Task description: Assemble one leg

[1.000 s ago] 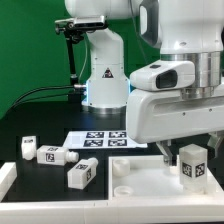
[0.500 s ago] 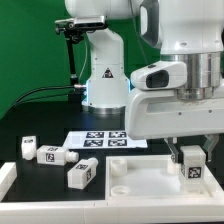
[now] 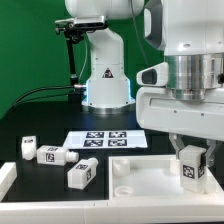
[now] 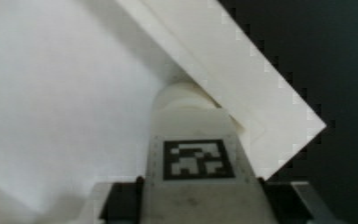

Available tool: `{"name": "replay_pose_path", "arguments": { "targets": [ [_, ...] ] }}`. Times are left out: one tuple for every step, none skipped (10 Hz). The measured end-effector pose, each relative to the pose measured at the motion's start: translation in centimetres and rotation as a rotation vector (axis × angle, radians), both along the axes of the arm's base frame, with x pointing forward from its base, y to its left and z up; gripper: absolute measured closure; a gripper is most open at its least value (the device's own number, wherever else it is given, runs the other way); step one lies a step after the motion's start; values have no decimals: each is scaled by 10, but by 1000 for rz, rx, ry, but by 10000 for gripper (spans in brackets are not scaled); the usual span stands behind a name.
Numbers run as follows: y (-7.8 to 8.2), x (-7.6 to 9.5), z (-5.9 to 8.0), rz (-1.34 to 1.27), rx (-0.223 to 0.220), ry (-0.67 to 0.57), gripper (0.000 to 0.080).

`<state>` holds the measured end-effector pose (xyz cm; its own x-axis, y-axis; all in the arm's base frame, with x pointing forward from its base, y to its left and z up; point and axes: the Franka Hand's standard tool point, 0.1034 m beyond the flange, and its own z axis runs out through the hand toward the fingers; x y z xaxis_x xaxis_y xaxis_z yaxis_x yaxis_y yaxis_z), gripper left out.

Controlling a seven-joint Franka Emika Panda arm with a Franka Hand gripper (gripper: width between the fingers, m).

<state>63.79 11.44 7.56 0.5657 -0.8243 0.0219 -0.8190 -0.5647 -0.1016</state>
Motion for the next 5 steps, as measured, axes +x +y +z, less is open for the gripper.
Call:
{"name": "replay_pose_path", "arguments": {
  "targets": [
    [1,-1,0,-160,38,9,512],
    [3,-2,-1,-246,56,16,512],
    [3,-2,-1,-252,58,18,512],
    [3,-2,-1,-249,58,18,436],
    [3,-2,-1,-193,48,18,436]
  ]
}}
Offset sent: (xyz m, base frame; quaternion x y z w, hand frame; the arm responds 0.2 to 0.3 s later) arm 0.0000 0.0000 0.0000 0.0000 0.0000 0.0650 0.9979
